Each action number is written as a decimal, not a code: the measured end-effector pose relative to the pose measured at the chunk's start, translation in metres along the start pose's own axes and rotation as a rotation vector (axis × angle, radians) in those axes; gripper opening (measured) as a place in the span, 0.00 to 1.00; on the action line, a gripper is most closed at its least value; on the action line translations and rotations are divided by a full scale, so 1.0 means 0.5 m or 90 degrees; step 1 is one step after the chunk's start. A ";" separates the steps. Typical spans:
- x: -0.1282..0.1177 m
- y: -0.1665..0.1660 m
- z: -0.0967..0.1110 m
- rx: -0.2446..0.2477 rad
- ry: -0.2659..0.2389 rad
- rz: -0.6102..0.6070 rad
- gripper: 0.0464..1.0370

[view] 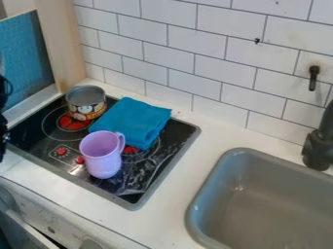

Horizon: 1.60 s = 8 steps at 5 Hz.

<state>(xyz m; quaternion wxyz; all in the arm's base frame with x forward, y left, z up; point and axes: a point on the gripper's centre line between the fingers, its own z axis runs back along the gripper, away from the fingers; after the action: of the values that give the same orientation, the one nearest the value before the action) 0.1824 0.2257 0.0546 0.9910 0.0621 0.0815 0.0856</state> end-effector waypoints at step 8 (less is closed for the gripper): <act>0.058 -0.051 0.045 -0.036 -0.021 -0.066 0.55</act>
<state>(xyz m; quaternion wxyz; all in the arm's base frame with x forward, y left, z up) 0.2183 0.2037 0.0686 0.9967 0.0310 0.0658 0.0352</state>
